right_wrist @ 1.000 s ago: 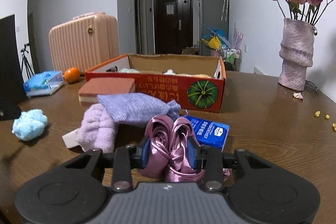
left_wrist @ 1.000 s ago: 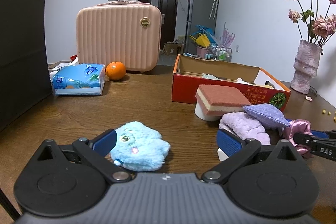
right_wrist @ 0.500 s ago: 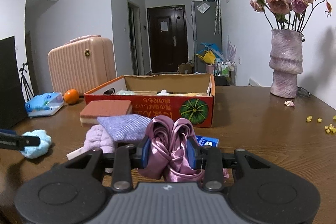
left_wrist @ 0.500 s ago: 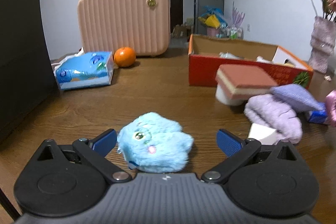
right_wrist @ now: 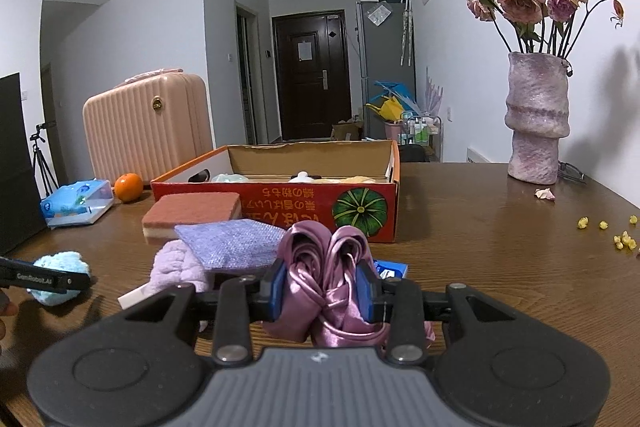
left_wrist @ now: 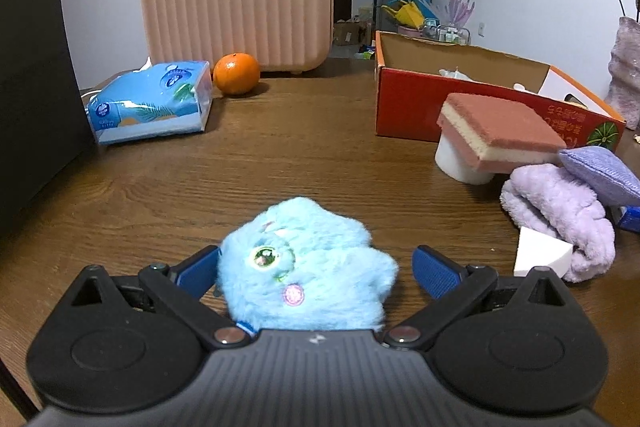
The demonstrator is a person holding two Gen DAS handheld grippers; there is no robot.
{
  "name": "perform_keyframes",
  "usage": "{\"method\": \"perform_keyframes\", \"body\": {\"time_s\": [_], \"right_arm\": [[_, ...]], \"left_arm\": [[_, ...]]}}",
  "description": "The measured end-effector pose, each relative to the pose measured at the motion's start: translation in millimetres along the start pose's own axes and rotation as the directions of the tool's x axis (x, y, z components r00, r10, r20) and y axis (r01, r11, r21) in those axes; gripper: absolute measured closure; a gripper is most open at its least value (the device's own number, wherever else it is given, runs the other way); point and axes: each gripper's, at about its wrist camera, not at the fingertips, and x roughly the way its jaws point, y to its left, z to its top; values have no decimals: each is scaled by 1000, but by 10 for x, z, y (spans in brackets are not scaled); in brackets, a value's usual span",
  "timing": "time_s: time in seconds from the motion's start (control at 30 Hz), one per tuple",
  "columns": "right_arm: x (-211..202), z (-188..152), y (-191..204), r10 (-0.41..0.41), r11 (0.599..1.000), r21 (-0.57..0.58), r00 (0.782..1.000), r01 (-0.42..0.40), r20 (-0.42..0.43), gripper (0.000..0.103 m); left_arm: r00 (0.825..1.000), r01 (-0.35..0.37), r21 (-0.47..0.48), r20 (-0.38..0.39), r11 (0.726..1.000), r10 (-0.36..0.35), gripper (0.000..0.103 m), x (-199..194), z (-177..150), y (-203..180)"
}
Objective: Organize soft objects
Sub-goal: 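Grasp the light blue fluffy plush with the left gripper while the right gripper holds the bow, then carry the blue plush and pink bow with both grippers toward the cardboard box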
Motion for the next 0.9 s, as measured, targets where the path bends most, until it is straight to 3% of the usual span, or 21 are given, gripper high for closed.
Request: {"method": "perform_keyframes", "body": {"time_s": [0.07,0.23,0.63,0.8,0.87,0.9], "right_arm": [[-2,-2,-2,0,1000,-1,1000,0,1,68],[-5,-2,0,1,1000,-1,1000,-1,1,68],[-18,-5,4,3,1000,-1,1000,-3,11,68],[-25,-6,4,7,1000,-3,1000,-7,14,68],[-32,-3,5,7,1000,-3,1000,-7,16,68],[-33,-3,4,8,1000,-2,1000,-8,16,68]], "left_arm": [[1000,1,-5,5,1000,-1,1,-8,-2,5],[1000,7,1,12,1000,-7,19,-14,-1,-1],[997,55,5,50,998,-55,45,-115,-4,1],[995,74,6,65,997,-75,47,-178,-9,-10],[995,74,12,60,997,-75,41,-176,-19,-27],[996,69,17,56,997,-70,30,-170,-22,-39]]}}
